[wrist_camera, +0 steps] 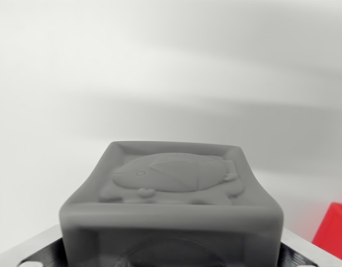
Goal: Destack cube
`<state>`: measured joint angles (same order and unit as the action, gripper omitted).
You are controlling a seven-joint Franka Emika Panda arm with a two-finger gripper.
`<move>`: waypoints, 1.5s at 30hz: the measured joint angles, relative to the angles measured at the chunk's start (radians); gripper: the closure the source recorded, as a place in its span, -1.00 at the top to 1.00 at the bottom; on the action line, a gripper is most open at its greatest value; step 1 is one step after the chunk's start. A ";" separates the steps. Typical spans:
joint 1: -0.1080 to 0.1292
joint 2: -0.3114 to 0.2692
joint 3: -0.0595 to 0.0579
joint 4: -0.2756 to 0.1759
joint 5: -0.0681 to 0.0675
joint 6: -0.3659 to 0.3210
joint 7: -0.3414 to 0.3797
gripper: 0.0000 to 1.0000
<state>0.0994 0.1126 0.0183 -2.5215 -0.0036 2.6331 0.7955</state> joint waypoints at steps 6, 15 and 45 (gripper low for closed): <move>0.014 0.018 0.007 0.020 -0.001 -0.001 0.006 -1.00; 0.037 0.046 0.014 0.052 -0.003 -0.003 0.016 -1.00; 0.114 0.140 0.021 0.157 -0.009 -0.015 0.036 -1.00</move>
<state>0.2133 0.2530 0.0392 -2.3650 -0.0126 2.6178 0.8314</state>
